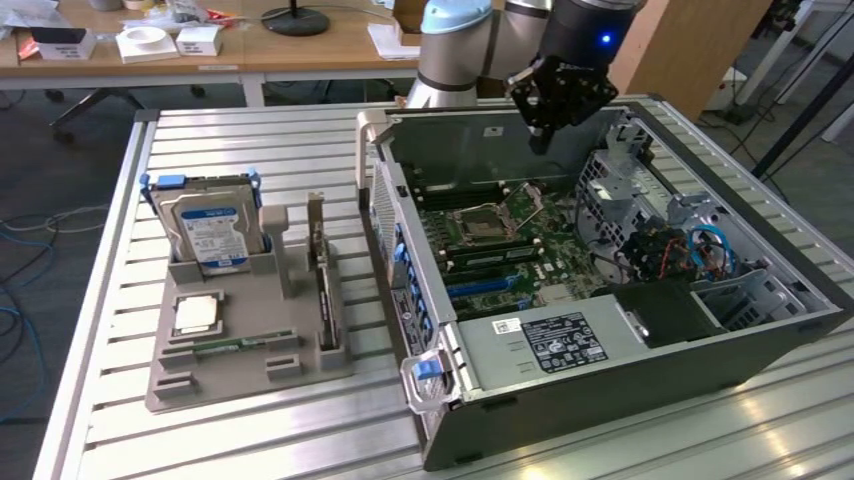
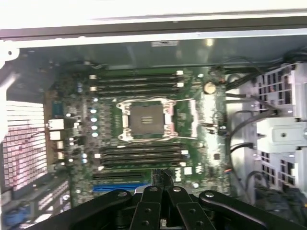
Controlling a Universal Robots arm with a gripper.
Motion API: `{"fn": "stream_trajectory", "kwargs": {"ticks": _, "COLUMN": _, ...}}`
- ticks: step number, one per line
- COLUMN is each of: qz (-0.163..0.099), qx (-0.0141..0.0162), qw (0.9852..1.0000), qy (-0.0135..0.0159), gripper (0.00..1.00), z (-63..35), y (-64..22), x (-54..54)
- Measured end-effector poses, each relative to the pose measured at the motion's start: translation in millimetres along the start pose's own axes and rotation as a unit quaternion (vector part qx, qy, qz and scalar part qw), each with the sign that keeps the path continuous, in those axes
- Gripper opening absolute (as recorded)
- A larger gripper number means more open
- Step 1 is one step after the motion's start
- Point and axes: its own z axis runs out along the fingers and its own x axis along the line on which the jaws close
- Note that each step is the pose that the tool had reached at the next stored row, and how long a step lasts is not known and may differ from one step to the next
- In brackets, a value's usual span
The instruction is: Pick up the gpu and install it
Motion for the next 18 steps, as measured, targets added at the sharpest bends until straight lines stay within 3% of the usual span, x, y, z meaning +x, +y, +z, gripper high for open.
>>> {"fn": "stream_trajectory", "kwargs": {"ticks": 6, "qz": 0.0, "qx": -0.0001, "qw": 1.0, "qy": -0.0001, "gripper": 0.1, "z": 0.4, "y": -2.1, "x": 26.7}}
{"fn": "stream_trajectory", "kwargs": {"ticks": 12, "qz": 0.0, "qx": 0.0001, "qw": 1.0, "qy": 0.0001, "gripper": 0.1, "z": 0.3, "y": -2.4, "x": 27.5}}
{"fn": "stream_trajectory", "kwargs": {"ticks": 18, "qz": 0.0, "qx": -0.0001, "qw": 1.0, "qy": 0.0001, "gripper": 0.1, "z": -1.1, "y": -26.4, "x": 27.6}}
